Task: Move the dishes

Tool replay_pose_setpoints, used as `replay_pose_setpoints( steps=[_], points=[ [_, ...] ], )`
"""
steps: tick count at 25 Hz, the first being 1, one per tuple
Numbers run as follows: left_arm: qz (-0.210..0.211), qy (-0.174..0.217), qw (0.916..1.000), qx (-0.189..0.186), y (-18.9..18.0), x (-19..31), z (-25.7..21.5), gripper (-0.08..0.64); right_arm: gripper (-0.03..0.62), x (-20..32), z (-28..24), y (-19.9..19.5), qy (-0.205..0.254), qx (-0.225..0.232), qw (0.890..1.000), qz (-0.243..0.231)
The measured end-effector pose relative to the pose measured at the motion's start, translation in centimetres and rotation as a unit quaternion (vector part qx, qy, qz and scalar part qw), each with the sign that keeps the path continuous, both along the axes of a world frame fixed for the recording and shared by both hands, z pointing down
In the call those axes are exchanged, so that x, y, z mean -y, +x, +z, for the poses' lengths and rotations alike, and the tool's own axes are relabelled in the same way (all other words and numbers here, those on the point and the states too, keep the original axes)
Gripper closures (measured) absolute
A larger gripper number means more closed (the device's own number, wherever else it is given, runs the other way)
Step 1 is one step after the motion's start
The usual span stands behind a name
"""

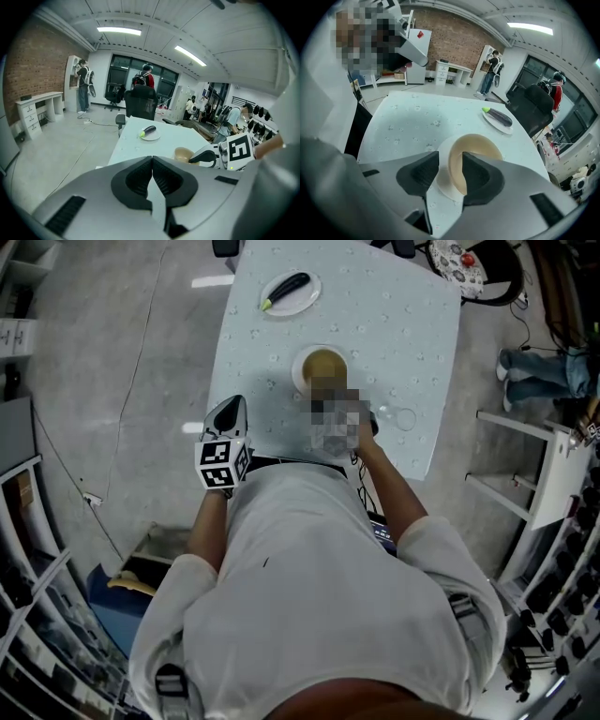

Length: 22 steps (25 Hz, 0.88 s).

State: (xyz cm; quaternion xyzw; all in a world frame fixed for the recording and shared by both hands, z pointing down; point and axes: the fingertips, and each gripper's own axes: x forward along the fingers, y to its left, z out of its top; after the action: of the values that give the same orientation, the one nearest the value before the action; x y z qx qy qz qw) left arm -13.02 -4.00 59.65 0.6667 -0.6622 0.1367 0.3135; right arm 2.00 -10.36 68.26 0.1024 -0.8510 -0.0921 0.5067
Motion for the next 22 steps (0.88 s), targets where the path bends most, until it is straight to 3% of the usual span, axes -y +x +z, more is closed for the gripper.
replay_pose_setpoints(
  steps=[6, 11, 22],
  points=[
    [-0.009, -0.002, 1.0000, -0.003, -0.7, -0.2, 0.3, 0.541, 0.472, 0.3, 0.7, -0.2, 0.013, -0.031, 0.999, -0.011],
    [-0.005, -0.001, 1.0000, -0.002, -1.0, -0.1, 0.2, 0.541, 0.583, 0.6, 0.5, -0.3, 0.024, -0.041, 0.999, -0.004],
    [0.007, 0.001, 1.0000, -0.001, -0.7, 0.7, 0.0, 0.541, 0.586, 1.0, -0.3, -0.4, 0.031, -0.033, 0.999, -0.012]
  ],
)
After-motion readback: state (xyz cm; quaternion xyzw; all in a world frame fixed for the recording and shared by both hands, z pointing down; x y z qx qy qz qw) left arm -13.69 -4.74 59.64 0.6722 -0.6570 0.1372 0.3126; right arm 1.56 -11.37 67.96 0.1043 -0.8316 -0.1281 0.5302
